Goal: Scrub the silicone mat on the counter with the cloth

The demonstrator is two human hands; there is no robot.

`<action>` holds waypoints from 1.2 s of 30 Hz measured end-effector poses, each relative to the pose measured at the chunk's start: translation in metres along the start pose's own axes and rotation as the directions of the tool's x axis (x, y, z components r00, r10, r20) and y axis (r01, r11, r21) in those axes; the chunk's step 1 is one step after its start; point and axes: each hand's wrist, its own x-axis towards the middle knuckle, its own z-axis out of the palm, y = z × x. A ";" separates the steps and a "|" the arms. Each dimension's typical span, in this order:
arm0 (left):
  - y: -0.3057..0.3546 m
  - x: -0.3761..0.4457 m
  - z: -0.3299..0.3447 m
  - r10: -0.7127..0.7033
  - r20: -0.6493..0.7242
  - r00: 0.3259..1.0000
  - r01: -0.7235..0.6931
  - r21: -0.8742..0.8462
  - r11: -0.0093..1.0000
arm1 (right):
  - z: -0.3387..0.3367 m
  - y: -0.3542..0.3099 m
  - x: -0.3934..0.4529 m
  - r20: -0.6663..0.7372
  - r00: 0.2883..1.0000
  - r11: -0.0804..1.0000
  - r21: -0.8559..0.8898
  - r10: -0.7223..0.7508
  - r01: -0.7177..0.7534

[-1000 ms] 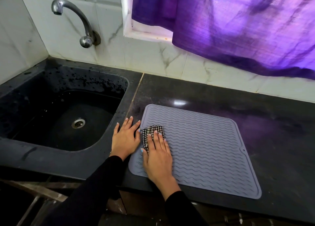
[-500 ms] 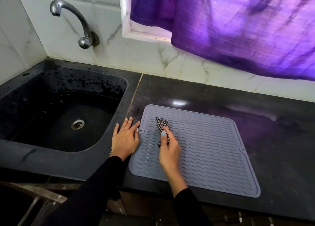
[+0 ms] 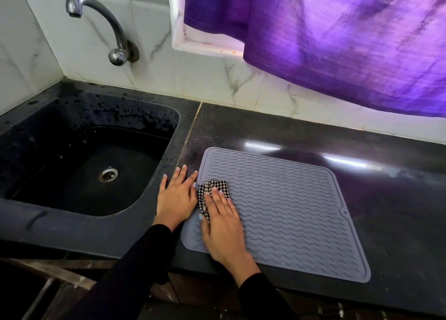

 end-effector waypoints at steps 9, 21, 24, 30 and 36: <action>-0.003 0.000 -0.003 0.014 0.017 1.000 -0.013 -0.044 0.999 | -0.049 0.027 0.020 0.321 0.780 0.069 0.905 0.538 -0.420; -0.007 0.003 -0.009 0.010 0.070 0.998 0.000 -0.142 0.990 | 0.002 -0.024 -0.036 0.028 0.998 0.991 -0.122 0.061 -0.057; -0.008 0.006 -0.011 0.009 0.129 0.992 0.010 -0.148 0.989 | -0.003 -0.020 -0.033 0.061 0.998 0.997 -0.078 -0.002 0.007; -0.013 -0.007 -0.024 0.082 0.313 0.946 -0.017 -0.205 0.979 | -0.030 -0.003 -0.019 0.150 0.976 0.868 0.450 0.157 -0.209; -0.012 -0.066 -0.016 0.158 0.092 0.983 -0.151 -0.070 0.986 | -0.060 -0.017 -0.015 0.127 0.922 0.725 0.583 0.366 -0.367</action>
